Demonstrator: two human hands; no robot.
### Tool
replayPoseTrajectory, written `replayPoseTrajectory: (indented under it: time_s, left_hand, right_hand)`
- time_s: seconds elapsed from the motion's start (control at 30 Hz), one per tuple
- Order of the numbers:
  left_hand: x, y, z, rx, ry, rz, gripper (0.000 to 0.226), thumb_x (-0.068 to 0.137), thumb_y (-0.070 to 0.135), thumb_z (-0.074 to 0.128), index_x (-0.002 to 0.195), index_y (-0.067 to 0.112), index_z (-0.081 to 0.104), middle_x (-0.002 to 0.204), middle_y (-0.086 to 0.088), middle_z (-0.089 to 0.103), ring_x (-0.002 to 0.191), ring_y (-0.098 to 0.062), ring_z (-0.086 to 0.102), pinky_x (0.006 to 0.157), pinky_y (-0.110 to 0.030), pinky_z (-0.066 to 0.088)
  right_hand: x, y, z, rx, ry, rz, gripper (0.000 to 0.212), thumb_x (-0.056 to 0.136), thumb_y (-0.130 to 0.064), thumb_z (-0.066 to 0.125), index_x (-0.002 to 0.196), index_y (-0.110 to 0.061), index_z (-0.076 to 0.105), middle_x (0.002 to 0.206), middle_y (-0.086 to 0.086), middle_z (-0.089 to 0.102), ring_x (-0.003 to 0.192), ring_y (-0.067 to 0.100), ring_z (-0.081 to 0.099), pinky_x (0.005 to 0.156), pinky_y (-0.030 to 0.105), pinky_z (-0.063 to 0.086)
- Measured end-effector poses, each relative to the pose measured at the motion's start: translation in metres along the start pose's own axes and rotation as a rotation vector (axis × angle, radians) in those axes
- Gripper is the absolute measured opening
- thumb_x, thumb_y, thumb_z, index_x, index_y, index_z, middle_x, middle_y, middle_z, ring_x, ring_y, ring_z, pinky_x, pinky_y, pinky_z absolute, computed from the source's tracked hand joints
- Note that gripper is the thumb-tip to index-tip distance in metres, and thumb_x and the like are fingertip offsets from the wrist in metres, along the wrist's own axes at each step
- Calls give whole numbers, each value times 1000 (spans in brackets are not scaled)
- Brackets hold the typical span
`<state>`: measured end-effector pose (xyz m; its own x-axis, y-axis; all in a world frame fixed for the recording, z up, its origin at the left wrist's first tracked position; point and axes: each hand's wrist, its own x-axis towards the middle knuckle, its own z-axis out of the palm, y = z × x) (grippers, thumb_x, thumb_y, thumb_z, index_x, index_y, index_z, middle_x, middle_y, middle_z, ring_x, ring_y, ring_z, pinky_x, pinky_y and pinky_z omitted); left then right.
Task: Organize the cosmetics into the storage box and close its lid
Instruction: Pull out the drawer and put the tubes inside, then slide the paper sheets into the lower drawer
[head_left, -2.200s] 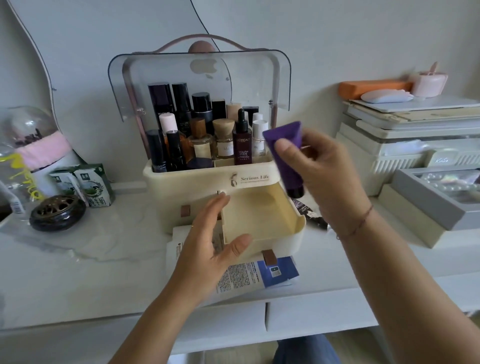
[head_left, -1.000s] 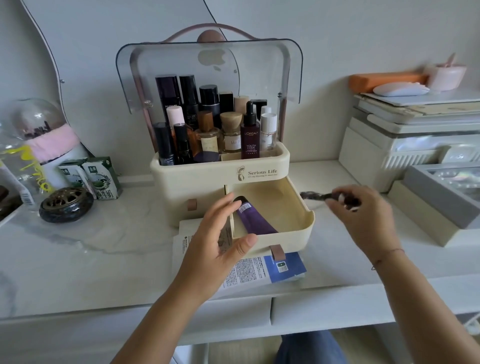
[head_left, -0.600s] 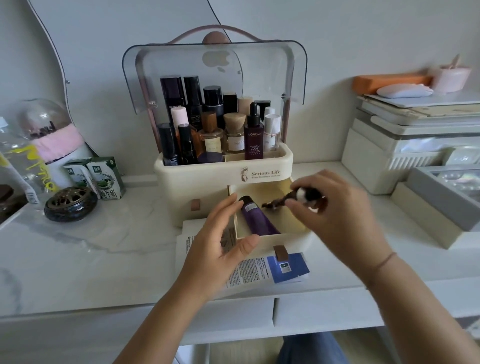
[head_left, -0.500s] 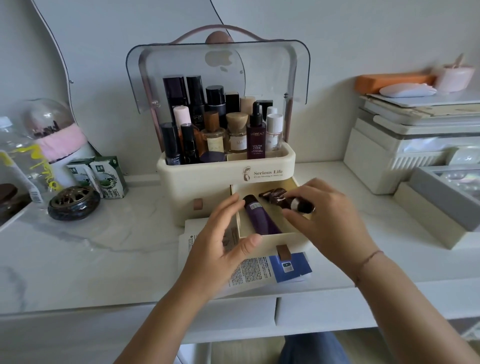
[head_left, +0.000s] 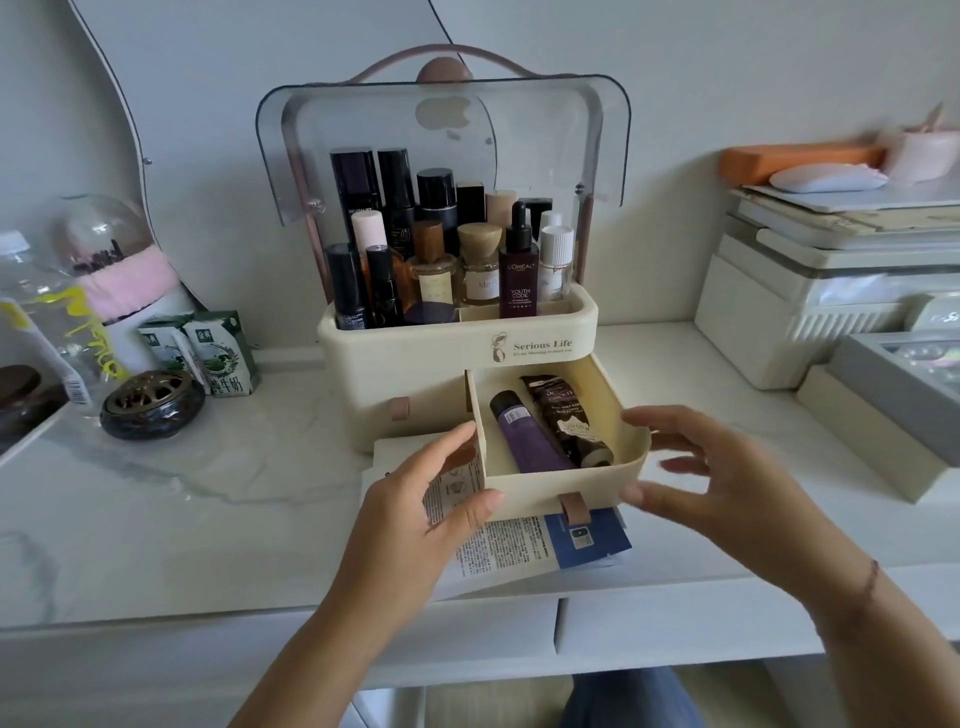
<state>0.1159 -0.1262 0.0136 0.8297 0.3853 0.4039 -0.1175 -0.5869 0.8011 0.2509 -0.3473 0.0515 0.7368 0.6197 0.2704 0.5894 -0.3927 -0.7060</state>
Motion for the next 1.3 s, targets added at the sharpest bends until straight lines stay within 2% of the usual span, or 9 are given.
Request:
replayPoseTrajectory:
  time_s: [0.17,0.27,0.37,0.5,0.83,1.0,1.07,1.17,1.3]
  left_hand:
    - [10,6,1,49,102,0,43,75,44,67,117,51,55,107,33,62,103,16,56,84,-4,44]
    - [27,4,2,101,194,-18,37,81,23,71,115,36,64,101,24,67,96,16,59,80,-2,45]
    - [45,1,5,189,273,-40,29,79,13,74,106,22,70,91,13,70,85,7,64,76,-9,51]
    - [56,-3,10,294,305,-82,16,79,21,74,94,21,70,84,9,70,74,-7,64,68,-32,56]
    - [48,-9,-6,228,330,-150,5,84,30,68,84,26,70,73,11,67,68,-1,62,63,-24,52]
    - [8,-25,-25,21,477,-300,24,89,35,60,110,25,61,108,4,62,86,6,56,68,2,38]
    - [-12,-29,-22,-131,409,-420,47,87,43,56,129,22,51,128,5,56,105,3,54,84,-3,37]
    - [-26,-30,-9,-193,253,-490,74,72,61,54,138,28,43,138,16,45,127,-2,41,105,-24,30]
    - [-19,-30,-16,-112,235,-461,54,88,36,61,138,32,41,134,23,41,121,4,39,92,-12,33]
  right_hand:
    - [20,4,7,91,81,10,56,71,-26,77,121,-30,52,109,-19,62,97,1,62,80,17,52]
    - [41,5,16,122,124,6,51,73,-23,76,120,-23,54,106,-13,64,97,5,62,85,22,52]
    - [59,7,27,96,186,21,51,74,-25,76,120,-19,54,107,-9,64,97,7,61,87,25,52]
    - [76,15,36,105,285,74,53,71,-31,77,117,-20,52,103,-7,63,92,9,60,81,25,51]
    - [93,25,56,120,354,279,47,70,-53,71,98,-19,53,83,-5,62,71,7,57,61,23,46]
    - [66,23,61,255,196,398,51,83,-52,57,116,-14,52,106,0,62,92,12,58,71,23,44]
    - [41,20,65,352,98,426,47,86,-52,51,119,-18,51,111,-1,64,97,15,63,73,26,46]
    - [16,4,74,509,17,419,28,92,-39,49,116,-25,51,101,-3,69,80,14,71,56,22,53]
    - [12,-13,84,623,2,435,24,96,-13,43,116,-22,53,97,0,70,77,18,72,55,25,55]
